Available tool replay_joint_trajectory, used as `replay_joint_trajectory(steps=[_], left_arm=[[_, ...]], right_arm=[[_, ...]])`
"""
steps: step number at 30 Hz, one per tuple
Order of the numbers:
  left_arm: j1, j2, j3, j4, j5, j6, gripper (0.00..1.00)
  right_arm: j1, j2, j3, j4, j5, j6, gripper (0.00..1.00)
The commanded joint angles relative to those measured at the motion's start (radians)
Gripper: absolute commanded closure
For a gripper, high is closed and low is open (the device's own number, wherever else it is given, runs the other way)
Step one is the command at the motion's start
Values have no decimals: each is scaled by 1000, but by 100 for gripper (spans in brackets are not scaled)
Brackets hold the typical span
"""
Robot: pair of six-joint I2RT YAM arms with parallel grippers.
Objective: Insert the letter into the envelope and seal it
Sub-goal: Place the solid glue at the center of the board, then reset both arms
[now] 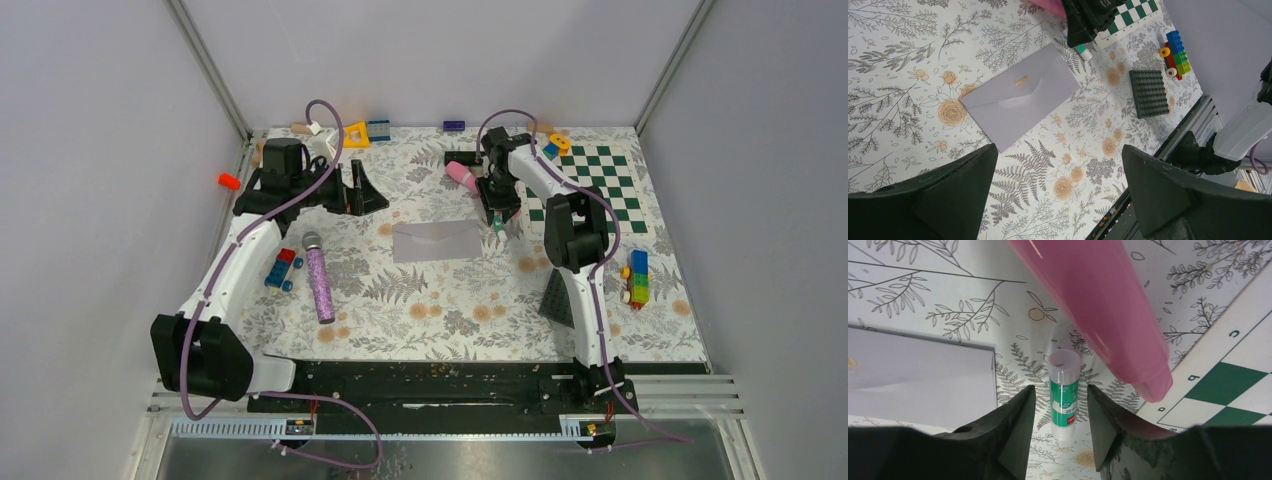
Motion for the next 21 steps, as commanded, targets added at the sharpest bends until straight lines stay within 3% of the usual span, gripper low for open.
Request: replay_joint_trajectory(steps=[1, 6, 8, 10, 11, 21], left_arm=[[2, -43, 1, 36, -4, 14, 1], [2, -46, -3, 36, -10, 25, 1], [2, -50, -4, 34, -9, 34, 1], [3, -56, 1, 22, -17, 48, 1], [2, -61, 7, 13, -24, 58, 1], [23, -256, 23, -103, -232, 248, 1]], right_arm=[[11, -13, 39, -19, 57, 5, 49], [15, -104, 26, -21, 59, -7, 38], [17, -169, 9, -24, 62, -12, 28], [17, -246, -13, -30, 68, -19, 4], [18, -289, -24, -36, 69, -20, 1], [17, -904, -313, 1, 73, -97, 0]])
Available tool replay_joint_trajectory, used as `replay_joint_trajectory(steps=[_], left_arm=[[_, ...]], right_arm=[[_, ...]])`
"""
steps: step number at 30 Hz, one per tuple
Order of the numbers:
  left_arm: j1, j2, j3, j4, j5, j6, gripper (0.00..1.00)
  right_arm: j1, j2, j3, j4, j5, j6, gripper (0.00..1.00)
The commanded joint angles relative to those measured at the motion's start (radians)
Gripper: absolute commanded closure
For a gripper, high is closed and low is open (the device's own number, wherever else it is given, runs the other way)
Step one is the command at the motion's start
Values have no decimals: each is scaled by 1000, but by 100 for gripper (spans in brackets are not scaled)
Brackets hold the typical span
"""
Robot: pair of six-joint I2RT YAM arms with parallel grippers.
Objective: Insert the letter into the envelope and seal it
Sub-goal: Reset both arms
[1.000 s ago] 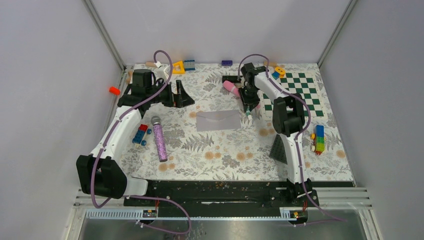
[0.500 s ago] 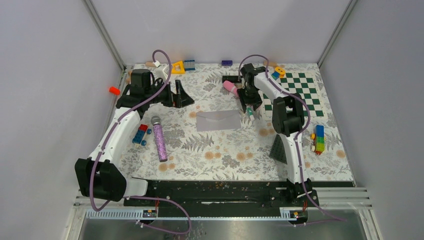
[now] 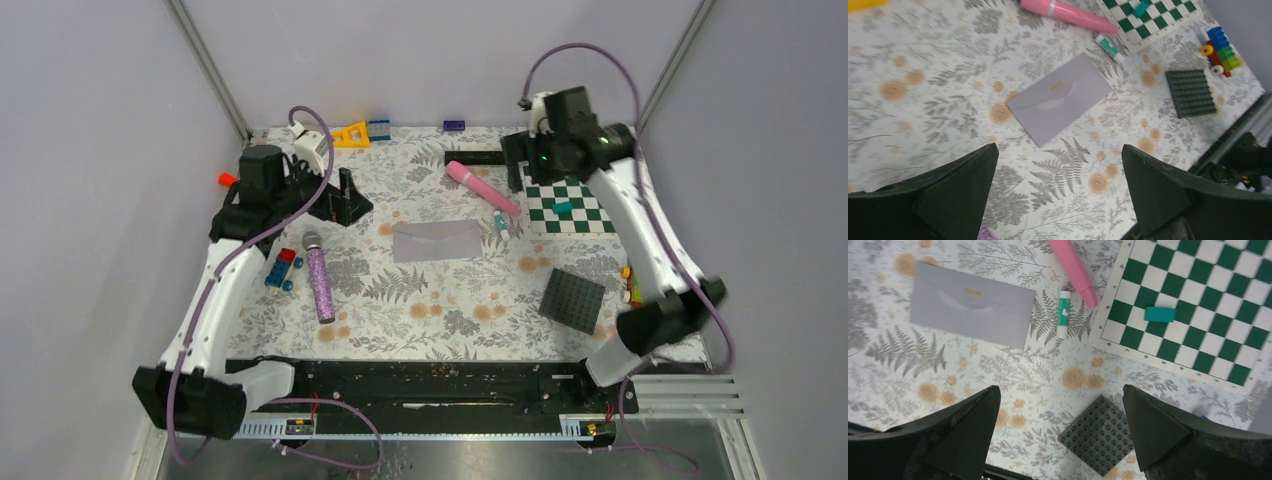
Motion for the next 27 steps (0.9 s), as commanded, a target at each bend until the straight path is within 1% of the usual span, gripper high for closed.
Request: replay_joint_trajectory(steps=[1, 4, 9, 12, 15, 18, 21, 27], left_arm=[[30, -140, 27, -38, -154, 117, 1], [49, -224, 14, -65, -263, 126, 1], [51, -332, -10, -100, -377, 132, 1], [56, -415, -32, -112, -440, 153, 1], [60, -535, -86, -98, -483, 179, 1], [60, -617, -96, -143, -514, 190, 1], [71, -679, -130, -150, -541, 184, 1], [122, -694, -156, -138, -485, 155, 1]], right_arm=[[12, -296, -162, 20, 46, -41, 0], [12, -503, -307, 113, 91, -46, 0], [12, -823, -485, 262, 68, -41, 1], [10, -1002, -560, 297, -4, -53, 0], [-4, -1181, -656, 320, -26, -76, 0], [-25, -1368, -795, 378, 17, -80, 1], [-47, -1407, -794, 332, 48, -98, 0], [-60, -1407, -766, 328, 111, -64, 1]])
